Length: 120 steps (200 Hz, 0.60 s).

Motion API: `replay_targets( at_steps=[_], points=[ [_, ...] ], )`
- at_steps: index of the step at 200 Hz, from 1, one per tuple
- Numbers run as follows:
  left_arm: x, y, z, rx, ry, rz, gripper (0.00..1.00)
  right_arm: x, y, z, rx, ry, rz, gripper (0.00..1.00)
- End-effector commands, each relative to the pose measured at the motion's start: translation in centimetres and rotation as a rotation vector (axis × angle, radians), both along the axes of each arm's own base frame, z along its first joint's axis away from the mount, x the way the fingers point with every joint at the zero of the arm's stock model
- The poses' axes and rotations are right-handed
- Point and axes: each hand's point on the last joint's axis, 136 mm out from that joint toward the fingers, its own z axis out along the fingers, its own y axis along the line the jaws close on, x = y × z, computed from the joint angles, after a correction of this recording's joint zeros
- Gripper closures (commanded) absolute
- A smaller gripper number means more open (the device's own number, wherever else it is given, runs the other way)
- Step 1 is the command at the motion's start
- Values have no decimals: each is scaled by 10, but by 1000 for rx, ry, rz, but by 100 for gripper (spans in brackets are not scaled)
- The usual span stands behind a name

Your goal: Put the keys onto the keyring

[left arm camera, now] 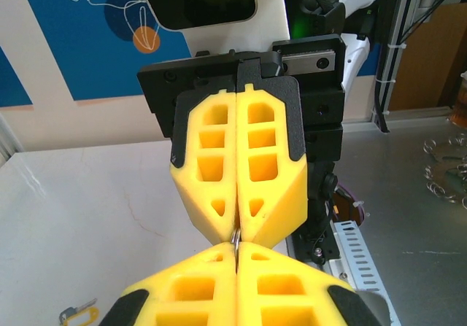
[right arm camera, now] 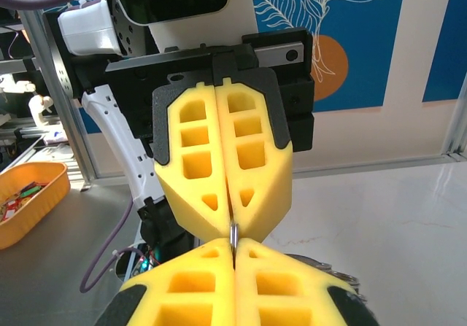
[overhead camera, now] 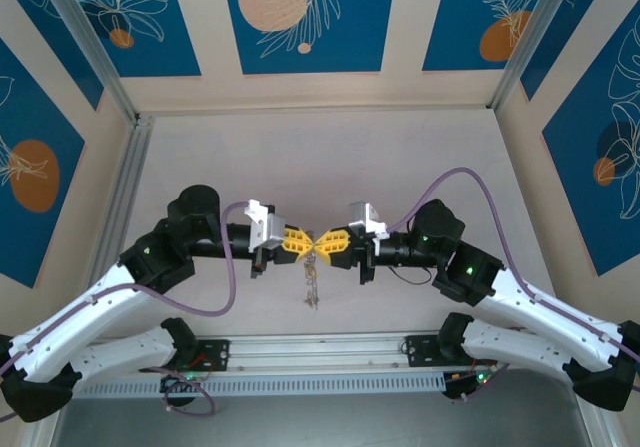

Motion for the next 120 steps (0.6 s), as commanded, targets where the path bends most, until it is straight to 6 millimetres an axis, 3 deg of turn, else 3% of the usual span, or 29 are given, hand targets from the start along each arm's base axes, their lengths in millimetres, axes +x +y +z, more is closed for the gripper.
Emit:
replay_targets(
  at_steps=[1, 9, 28, 61, 120],
  points=[
    [-12, 3, 26, -85, -49, -30, 100, -7, -9, 30, 89, -43, 3, 100],
    [-12, 4, 26, -92, -44, -24, 100, -8, -11, 33, 103, -49, 0, 100],
    [-12, 6, 24, -98, -30, -11, 84, -9, -14, 41, 141, -51, -2, 100],
    [-12, 9, 20, -104, -14, 3, 72, -12, -17, 53, 202, -64, 7, 100],
    [-18, 12, 29, -152, -18, -20, 68, -20, -16, 58, 242, -80, 56, 100]
  ],
)
